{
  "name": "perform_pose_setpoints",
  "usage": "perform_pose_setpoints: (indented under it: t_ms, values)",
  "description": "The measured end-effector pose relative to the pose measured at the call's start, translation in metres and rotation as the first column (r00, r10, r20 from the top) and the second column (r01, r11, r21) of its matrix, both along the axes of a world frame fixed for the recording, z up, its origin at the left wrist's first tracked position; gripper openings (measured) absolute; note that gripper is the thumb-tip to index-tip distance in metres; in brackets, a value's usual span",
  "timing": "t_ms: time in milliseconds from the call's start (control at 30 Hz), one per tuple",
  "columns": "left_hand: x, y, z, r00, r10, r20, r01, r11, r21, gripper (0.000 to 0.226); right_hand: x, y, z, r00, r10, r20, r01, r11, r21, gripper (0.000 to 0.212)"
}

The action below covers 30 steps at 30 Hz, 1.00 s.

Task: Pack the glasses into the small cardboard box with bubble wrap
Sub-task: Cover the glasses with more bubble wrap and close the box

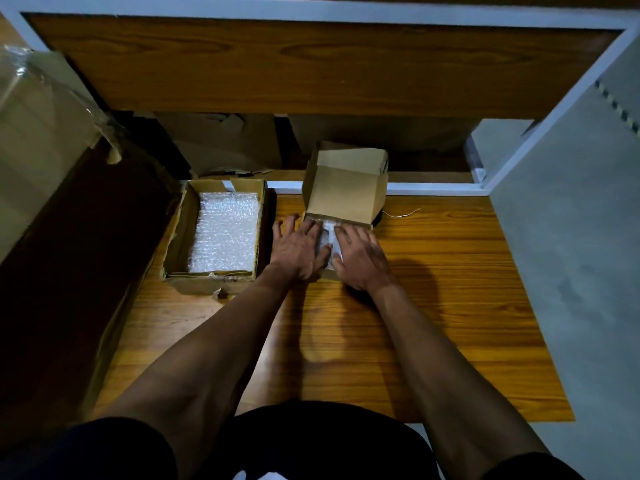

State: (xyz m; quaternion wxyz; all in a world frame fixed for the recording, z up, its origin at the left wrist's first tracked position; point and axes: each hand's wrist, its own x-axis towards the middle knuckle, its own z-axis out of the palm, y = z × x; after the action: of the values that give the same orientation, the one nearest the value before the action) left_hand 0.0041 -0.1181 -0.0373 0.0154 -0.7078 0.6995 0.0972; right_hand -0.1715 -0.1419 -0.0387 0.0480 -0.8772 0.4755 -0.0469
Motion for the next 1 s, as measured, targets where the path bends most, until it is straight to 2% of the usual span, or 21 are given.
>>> perform_pose_setpoints:
  t_ms: [133,333,567,767,1000]
  values:
    - [-0.003,-0.004,0.001,1.000,0.006,0.005,-0.006,0.999,0.052,0.073,0.007,-0.003,-0.001,0.999,-0.002,-0.034,0.003,1.000,0.018,0.067]
    - [0.002,0.006,0.004,0.996,-0.029,0.084,0.034,0.998,-0.057,0.068,0.000,-0.001,-0.001,0.997,-0.072,0.003,0.072,0.995,-0.070,0.066]
    - [-0.010,0.001,0.012,0.999,0.027,0.045,-0.028,0.999,0.027,0.076,0.000,0.003,-0.004,0.985,-0.168,-0.027,0.166,0.985,-0.054,0.065]
    - [-0.001,0.002,0.011,0.996,-0.014,0.088,0.017,0.999,-0.039,0.064,0.000,0.010,-0.005,0.979,-0.204,-0.004,0.202,0.973,-0.111,0.065]
    - [-0.005,0.007,0.006,0.999,0.025,0.034,-0.027,0.999,0.038,0.077,0.003,0.008,-0.007,0.973,-0.225,-0.057,0.219,0.971,-0.095,0.065]
